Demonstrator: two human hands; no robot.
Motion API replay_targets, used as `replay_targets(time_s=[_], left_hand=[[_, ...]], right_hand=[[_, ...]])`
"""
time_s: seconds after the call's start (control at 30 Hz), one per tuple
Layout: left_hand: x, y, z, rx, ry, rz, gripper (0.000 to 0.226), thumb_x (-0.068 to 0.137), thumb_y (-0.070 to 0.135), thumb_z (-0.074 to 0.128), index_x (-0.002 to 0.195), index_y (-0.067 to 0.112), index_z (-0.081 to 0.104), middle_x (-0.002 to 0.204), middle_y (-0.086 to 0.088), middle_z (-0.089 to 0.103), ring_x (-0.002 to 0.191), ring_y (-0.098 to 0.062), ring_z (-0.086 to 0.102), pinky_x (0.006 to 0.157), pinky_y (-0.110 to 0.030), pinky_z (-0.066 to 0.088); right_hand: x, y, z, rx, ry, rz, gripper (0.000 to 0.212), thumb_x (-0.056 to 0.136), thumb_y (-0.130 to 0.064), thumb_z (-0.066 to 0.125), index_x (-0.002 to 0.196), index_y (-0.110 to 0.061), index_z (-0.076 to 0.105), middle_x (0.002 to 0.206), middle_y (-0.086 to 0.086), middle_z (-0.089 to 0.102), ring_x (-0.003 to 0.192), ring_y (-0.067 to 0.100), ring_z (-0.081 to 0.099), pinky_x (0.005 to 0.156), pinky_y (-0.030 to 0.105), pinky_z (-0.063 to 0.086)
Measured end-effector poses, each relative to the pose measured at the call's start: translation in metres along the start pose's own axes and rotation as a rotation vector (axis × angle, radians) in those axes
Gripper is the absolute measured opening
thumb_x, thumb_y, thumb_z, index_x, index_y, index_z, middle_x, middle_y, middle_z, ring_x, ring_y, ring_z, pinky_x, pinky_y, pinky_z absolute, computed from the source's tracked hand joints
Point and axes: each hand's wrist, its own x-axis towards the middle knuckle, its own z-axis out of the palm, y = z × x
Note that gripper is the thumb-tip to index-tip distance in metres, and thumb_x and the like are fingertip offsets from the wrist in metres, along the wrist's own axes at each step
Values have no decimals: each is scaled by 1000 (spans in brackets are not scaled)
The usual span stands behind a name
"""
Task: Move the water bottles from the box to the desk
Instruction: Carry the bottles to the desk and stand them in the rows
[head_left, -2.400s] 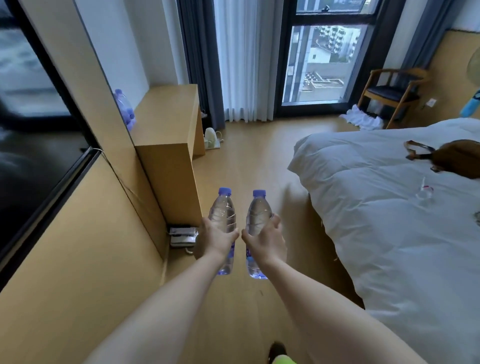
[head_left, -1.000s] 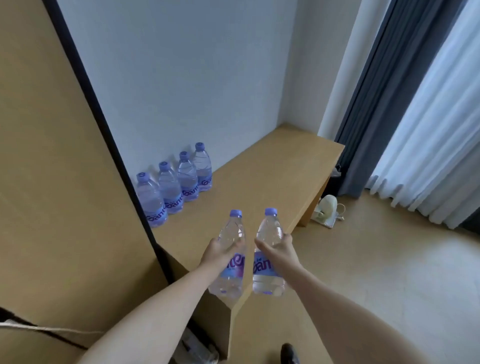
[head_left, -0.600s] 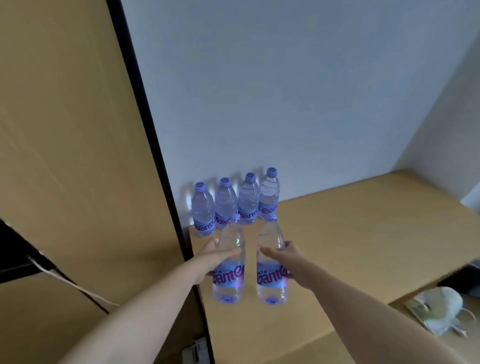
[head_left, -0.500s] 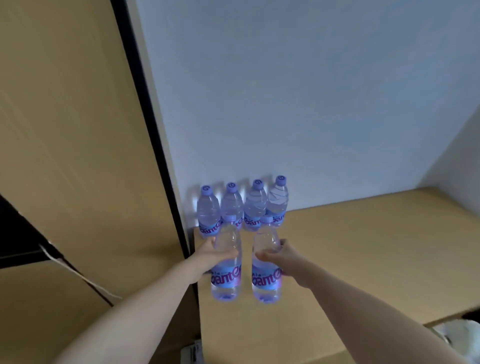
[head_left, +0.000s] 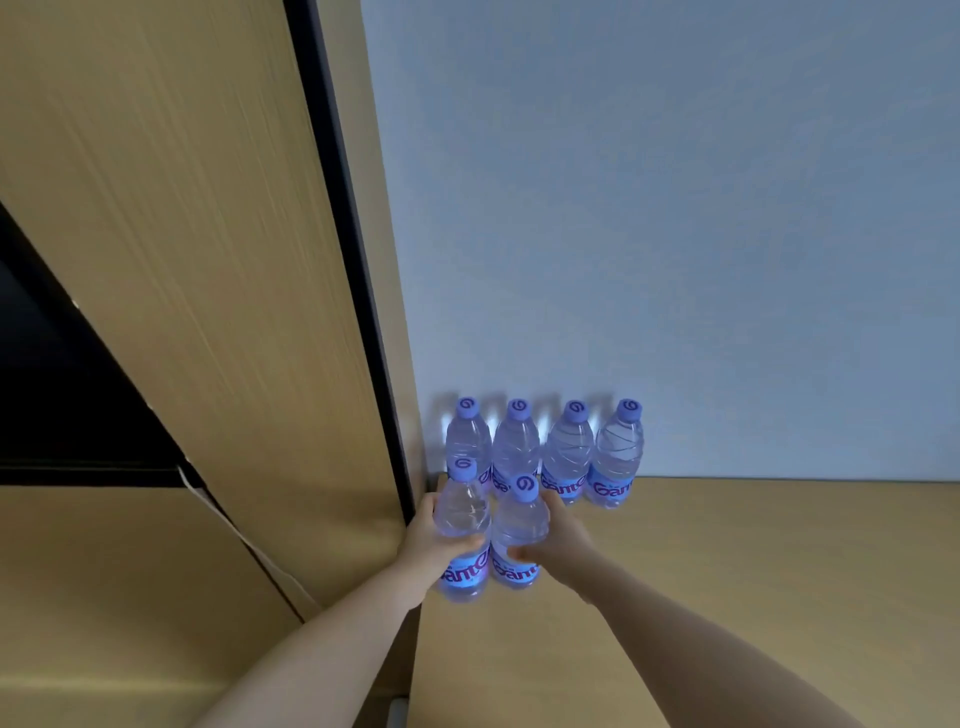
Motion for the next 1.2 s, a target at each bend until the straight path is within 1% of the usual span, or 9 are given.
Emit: replay_targets(time_s=[0.07, 0.23, 0.33, 0.47, 0.63, 0.7, 0.97, 1.1, 1.2], left_hand=[[2, 1, 2, -1, 29, -3, 60, 71, -5, 77, 117, 19, 47, 108, 2, 62, 97, -17, 61, 86, -38, 53], [10, 2, 8, -15, 113, 22, 61, 71, -6, 75, 122, 20, 51, 108, 2, 62, 104, -22, 61, 92, -48, 52], [18, 2, 7, -9, 128, 0, 62, 71, -2, 78, 121, 21, 50, 109, 4, 63, 103, -20, 61, 94, -46, 51], [32, 4, 10, 74, 240, -48, 58, 69, 6, 82, 117, 4, 50, 113, -10, 63, 99, -25, 62, 89, -39, 52], [41, 5, 10, 92, 219, -48, 57, 68, 10, 84, 114, 5, 51, 111, -9, 63, 101, -25, 62, 92, -43, 52], [42, 4, 8, 118, 214, -29, 56, 68, 12, 85, 112, 6, 50, 109, -8, 63, 97, -23, 62, 88, -39, 53], [40, 5, 8, 180, 190, -13, 52, 71, 14, 82, 109, 7, 47, 105, -5, 60, 95, -21, 59, 82, -32, 49], [41, 6, 8, 175, 138, -41, 52, 74, 11, 80, 108, 8, 41, 106, -9, 57, 98, -25, 59, 84, -34, 47], [39, 4, 7, 140, 103, -43, 53, 76, 13, 78, 111, 9, 39, 97, -2, 54, 91, -19, 56, 77, -28, 45]], right_hand=[[3, -2, 3, -6, 38, -14, 72, 72, -3, 74, 136, -21, 44, 123, 3, 58, 114, 22, 56, 100, 41, 47], [15, -7, 12, 3, 121, 8, 65, 73, -13, 75, 130, -19, 46, 121, 2, 57, 111, 21, 55, 98, 42, 48], [23, -6, 16, -1, 154, 41, 68, 72, -14, 75, 132, -19, 44, 125, 3, 50, 116, 23, 50, 97, 41, 48], [31, -6, 20, 9, 213, 43, 63, 73, -12, 73, 130, -19, 45, 124, 4, 48, 115, 23, 49, 95, 38, 47], [40, -5, 21, 8, 242, 54, 62, 77, -8, 69, 133, -18, 43, 126, 3, 44, 106, 19, 47, 81, 29, 43], [45, -7, 20, -8, 244, 67, 64, 78, -7, 68, 135, -18, 41, 125, 5, 45, 105, 21, 49, 77, 29, 43], [45, -4, 23, -77, 249, 100, 66, 80, -10, 71, 138, -11, 39, 131, 8, 43, 121, 23, 43, 94, 32, 42], [46, -5, 28, -82, 248, 159, 54, 83, -14, 69, 130, -5, 45, 128, 12, 47, 114, 25, 49, 85, 29, 43], [44, -6, 33, -104, 249, 209, 47, 87, -17, 64, 127, -3, 43, 123, 14, 51, 106, 27, 53, 72, 27, 43]])
